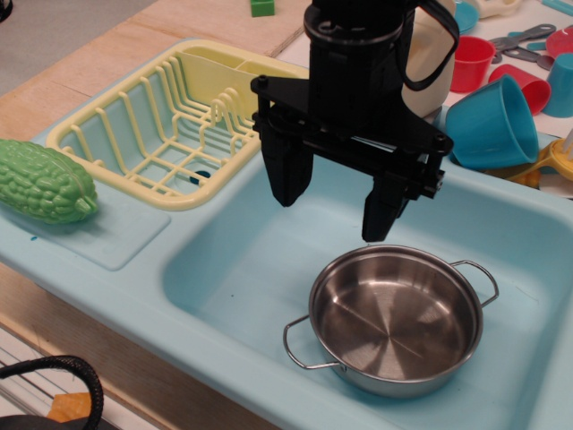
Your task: Put pot or pan from sink into drying rack
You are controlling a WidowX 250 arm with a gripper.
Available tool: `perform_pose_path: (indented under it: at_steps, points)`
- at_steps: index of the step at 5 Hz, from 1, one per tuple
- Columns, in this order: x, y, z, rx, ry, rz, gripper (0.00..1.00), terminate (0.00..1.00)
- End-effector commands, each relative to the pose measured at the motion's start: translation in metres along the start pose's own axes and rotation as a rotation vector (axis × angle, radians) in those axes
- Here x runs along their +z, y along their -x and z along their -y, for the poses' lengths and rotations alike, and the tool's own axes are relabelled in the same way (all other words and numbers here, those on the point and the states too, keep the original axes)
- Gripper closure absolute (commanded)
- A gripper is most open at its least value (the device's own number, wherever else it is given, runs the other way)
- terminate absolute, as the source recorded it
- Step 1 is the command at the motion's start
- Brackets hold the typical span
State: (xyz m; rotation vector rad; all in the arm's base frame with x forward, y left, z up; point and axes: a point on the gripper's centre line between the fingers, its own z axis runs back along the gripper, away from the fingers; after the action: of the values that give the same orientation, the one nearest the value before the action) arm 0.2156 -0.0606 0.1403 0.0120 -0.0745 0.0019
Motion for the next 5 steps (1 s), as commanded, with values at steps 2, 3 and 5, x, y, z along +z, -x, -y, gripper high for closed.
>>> perform_pose_path:
  at_steps: [2,3,5]
  points:
    - [-0.017,0.001,0.001,0.024,0.018,-0.005,0.00,0.00]
    - [-0.033,-0.001,0.004,0.014,0.047,-0.003,0.00,0.00]
    - [-0.064,-0.002,0.006,-0.009,0.113,0.007,0.00,0.00]
